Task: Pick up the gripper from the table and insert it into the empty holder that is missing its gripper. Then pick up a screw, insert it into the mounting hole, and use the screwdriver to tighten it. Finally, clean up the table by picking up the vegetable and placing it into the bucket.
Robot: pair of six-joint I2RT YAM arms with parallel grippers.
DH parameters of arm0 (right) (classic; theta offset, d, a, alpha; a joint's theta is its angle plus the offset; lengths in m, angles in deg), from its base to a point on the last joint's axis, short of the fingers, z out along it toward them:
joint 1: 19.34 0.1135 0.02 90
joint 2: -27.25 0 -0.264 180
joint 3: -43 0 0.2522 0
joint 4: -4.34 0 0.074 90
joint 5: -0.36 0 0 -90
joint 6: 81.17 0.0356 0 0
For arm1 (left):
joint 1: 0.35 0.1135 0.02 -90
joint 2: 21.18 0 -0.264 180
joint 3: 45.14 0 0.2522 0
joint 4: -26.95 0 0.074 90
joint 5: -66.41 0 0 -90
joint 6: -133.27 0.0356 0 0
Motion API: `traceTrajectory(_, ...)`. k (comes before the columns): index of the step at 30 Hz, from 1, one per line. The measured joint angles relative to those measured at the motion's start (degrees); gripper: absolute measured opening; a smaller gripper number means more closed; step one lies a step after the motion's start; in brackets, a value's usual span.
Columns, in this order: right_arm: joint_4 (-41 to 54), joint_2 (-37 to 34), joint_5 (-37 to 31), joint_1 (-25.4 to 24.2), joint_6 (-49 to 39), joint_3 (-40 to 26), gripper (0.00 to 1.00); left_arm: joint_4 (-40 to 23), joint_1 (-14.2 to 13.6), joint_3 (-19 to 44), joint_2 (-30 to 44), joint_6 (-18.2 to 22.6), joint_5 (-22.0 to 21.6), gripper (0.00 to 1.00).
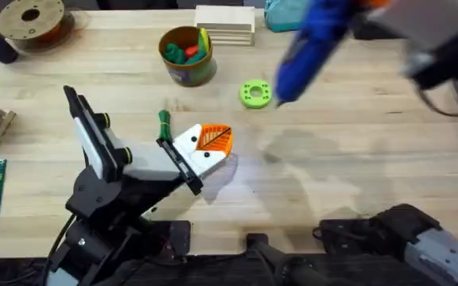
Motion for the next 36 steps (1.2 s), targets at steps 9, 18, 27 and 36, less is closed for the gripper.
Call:
traceTrajectory(9,-14.9,-14.22,0.37,15.58,-6.69,0.17,0.031,0.01,0.0,0.0,0.0,0.0,0.0,0.009)
traceTrajectory(18,-24.31,-21.91,0.38,21.39,-8.17,0.17,0.031,0.0,0.0,0.0,0.0,0.0,0.0,0.009)
traceTrajectory(27,-25.71,-26.59,-0.11,24.02,-8.34,0.2,0.031,0.0,0.0,0.0,0.0,0.0,0.0,0.009)
traceTrajectory(36,-25.65,-26.64,-0.11,24.14,-8.34,0.2,0.031,0.0,0.0,0.0,0.0,0.0,0.0,0.009)
